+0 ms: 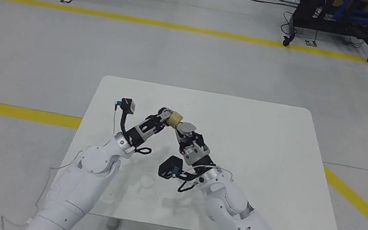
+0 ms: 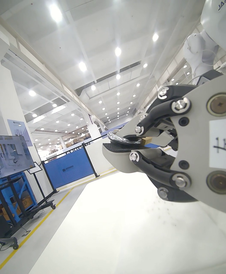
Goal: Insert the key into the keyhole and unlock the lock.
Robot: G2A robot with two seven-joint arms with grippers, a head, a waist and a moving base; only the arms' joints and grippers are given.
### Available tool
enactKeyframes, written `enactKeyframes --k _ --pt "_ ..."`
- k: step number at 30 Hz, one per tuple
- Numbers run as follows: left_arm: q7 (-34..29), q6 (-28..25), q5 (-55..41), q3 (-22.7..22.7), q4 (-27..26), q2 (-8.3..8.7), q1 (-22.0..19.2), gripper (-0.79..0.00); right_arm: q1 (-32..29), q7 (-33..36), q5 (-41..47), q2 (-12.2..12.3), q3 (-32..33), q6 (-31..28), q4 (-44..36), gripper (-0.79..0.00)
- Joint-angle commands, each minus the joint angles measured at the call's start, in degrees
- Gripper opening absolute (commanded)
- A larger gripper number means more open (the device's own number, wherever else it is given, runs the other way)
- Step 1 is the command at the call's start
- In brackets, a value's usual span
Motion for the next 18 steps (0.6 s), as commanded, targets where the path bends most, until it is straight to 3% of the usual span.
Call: enactKeyframes --k 1,5,10,14,18 --pt "-0.01 -0.07 -0.03 -0.04 0.01 0.0 0.04 -0.785 -0.05 -0.11 0.46 -0.04 0.18 -0.6 0.11 -0.693" --pt "-0.07 -0.42 -0.06 -0.22 0.04 0.02 0.13 -0.785 -0.29 -1.75 3.06 -0.03 1.0 -2.78 0.11 -0.73" --pt "-0.31 -1.41 -0.15 -0.48 0.03 0.06 0.23 -0.785 -1.66 -1.93 5.69 0.37 2.86 -7.45 -3.92 -0.699" --pt "-0.52 -2.72 0.1 -0.64 0.12 0.09 0.28 -0.785 -3.47 -1.77 9.62 0.76 4.87 -11.56 -7.42 -0.77" --pt "-0.78 -3.71 0.54 -0.64 0.27 0.11 0.22 -0.785 -3.57 -1.39 14.25 1.06 7.08 -16.87 -8.64 -0.754"
